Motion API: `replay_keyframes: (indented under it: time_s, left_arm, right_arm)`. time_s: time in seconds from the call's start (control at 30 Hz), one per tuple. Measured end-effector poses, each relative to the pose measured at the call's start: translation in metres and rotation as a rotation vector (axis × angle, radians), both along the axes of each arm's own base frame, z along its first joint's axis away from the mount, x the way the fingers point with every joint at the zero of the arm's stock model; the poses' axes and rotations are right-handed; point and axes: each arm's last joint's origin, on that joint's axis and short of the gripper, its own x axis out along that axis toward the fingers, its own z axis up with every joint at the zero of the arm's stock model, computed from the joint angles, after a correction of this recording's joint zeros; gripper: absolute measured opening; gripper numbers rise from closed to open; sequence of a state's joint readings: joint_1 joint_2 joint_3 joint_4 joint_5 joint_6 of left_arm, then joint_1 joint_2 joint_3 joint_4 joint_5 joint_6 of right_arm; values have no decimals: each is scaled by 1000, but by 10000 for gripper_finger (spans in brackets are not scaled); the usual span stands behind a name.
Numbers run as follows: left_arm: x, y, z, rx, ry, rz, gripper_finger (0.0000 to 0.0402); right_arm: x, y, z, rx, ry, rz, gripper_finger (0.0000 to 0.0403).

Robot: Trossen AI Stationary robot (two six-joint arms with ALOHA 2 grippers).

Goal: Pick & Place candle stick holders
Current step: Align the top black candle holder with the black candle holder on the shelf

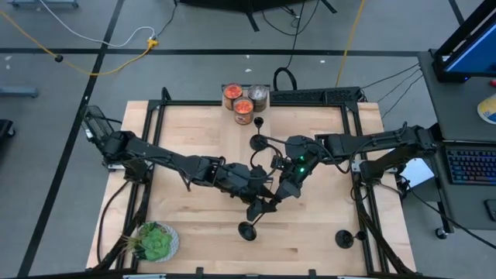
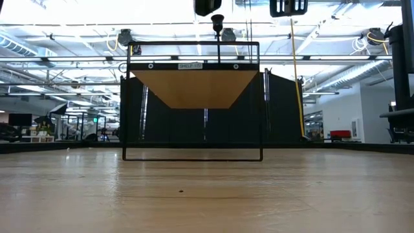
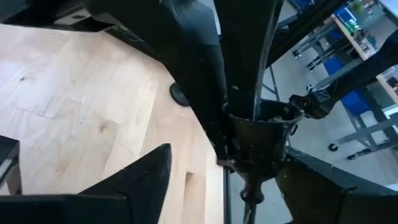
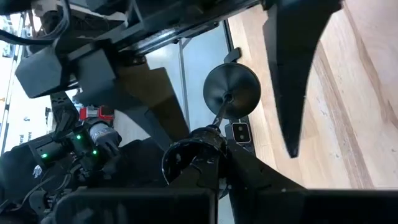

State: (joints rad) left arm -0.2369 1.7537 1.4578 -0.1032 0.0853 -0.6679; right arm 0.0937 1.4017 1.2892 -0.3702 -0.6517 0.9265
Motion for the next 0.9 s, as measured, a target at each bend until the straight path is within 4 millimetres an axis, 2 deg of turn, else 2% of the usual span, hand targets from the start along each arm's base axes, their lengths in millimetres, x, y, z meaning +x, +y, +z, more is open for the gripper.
replay_keyframes:
  time_s: [0.13,0.5,0.77,0.9]
  left_arm:
    - [2,2,-2,-23,5,-5,223]
    - [5,5,0,-66,-24,-88,35]
    - [5,5,0,-69,-18,-92,26]
    - [5,6,-1,-68,-11,-84,26]
  right_arm:
    - [0,0,0,-2,2,-3,4]
    - [-1,0,2,3,-11,9,3]
    - [0,0,1,-1,-12,10,4]
    - [0,0,0,-5,-8,8,23]
